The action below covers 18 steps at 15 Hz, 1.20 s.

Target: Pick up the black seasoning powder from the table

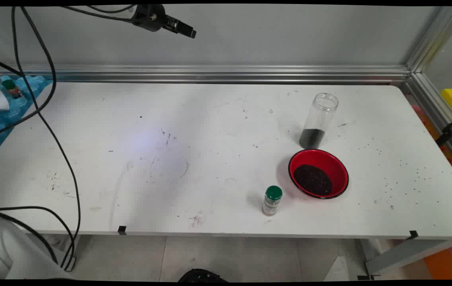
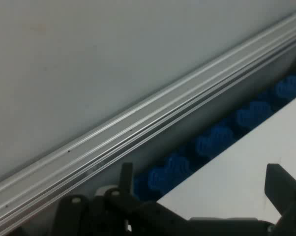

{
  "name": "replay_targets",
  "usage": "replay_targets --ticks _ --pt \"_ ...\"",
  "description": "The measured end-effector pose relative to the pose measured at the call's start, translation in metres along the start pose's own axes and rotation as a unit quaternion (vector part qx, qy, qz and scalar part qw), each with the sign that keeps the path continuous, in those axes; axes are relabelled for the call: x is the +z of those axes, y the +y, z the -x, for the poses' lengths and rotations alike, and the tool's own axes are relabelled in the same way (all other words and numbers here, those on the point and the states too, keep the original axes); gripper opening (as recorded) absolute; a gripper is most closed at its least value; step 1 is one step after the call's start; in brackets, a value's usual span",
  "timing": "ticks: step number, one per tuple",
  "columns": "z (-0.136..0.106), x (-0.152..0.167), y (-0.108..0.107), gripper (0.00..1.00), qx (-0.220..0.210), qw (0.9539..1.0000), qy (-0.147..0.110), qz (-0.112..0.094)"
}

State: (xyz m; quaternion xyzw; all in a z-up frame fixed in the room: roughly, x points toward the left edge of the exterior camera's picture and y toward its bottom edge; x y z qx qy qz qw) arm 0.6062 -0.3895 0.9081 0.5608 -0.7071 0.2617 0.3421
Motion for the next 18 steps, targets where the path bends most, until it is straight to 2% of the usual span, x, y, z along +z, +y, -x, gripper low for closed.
replay_targets --ticks 3,7,9,12,14,18 --pt "-0.001 0.003 0.005 1.0 0.032 0.9993 -0.006 0.016" --pt "-0.001 0.006 0.017 1.0 0.095 0.994 -0.015 0.052" --pt "-0.001 0.007 0.024 1.0 0.138 0.9872 -0.018 0.079" --pt "-0.001 0.011 0.035 1.0 0.191 0.9745 -0.016 0.117" --pt "-0.001 0.014 0.041 1.0 0.22 0.9653 -0.012 0.141" --pt "0.0 0.021 0.046 1.0 0.252 0.9512 -0.003 0.178"
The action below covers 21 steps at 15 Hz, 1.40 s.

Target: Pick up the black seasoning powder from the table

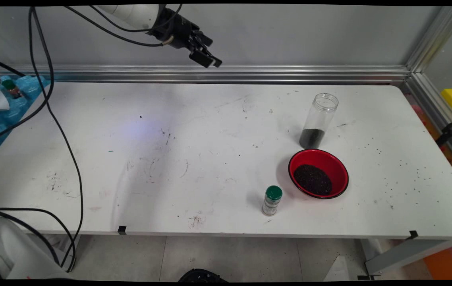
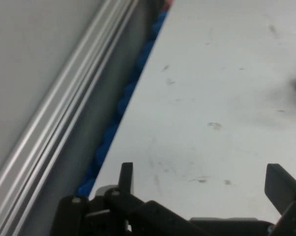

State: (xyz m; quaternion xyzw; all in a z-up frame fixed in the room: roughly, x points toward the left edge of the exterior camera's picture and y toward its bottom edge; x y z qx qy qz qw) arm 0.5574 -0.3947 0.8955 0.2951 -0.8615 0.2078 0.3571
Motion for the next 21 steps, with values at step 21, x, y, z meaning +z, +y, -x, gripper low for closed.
replay_targets --ticks 21 --pt "0.009 0.089 0.027 1.0 0.11 0.9667 0.086 0.215"
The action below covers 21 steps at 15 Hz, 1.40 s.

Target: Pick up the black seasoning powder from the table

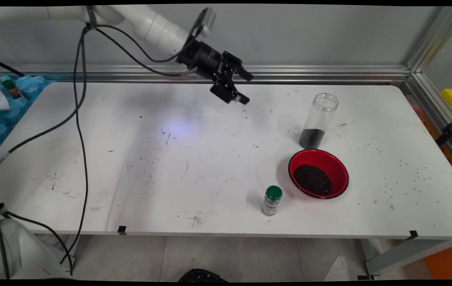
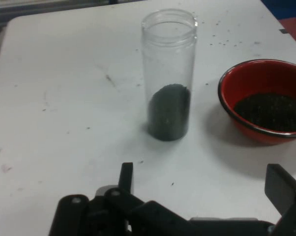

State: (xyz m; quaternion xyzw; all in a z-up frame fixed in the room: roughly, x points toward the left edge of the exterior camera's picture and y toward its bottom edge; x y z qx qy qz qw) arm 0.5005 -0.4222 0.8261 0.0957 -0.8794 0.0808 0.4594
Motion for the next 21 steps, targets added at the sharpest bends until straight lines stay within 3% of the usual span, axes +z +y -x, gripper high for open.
replay_targets --ticks 13,21 --pt "0.01 0.096 0.002 1.0 -0.009 0.9983 0.027 0.051" --pt "0.017 0.156 0.007 1.0 -0.024 0.9984 0.028 0.043"
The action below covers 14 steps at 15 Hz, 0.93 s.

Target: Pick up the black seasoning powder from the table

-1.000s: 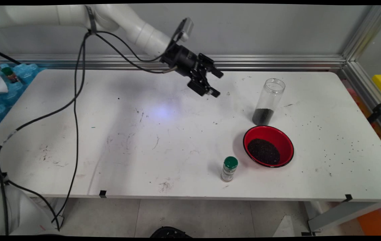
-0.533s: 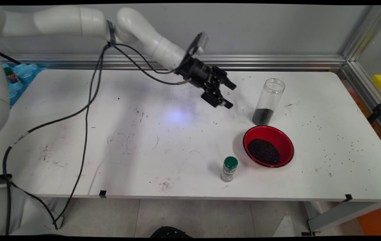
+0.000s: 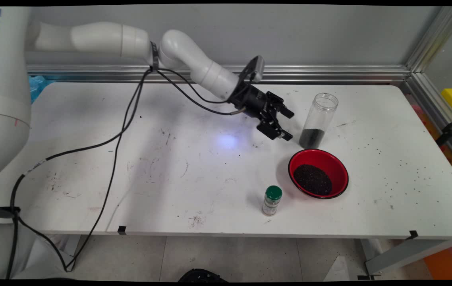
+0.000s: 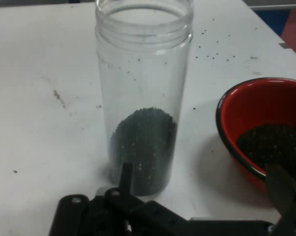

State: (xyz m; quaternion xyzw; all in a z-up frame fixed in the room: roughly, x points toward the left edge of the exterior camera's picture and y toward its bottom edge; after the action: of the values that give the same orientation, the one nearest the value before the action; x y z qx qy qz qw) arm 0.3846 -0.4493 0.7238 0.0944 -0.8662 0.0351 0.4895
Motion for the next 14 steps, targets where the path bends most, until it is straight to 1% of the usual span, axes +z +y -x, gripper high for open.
replay_targets --ticks 4,9,14 --pt "0.005 0.026 0.0 1.0 -0.017 0.9997 -0.001 -0.015" --pt "0.01 0.05 -0.004 1.0 -0.036 0.9989 -0.002 -0.03" --pt "0.013 0.066 -0.006 1.0 -0.047 0.9982 -0.001 -0.036"
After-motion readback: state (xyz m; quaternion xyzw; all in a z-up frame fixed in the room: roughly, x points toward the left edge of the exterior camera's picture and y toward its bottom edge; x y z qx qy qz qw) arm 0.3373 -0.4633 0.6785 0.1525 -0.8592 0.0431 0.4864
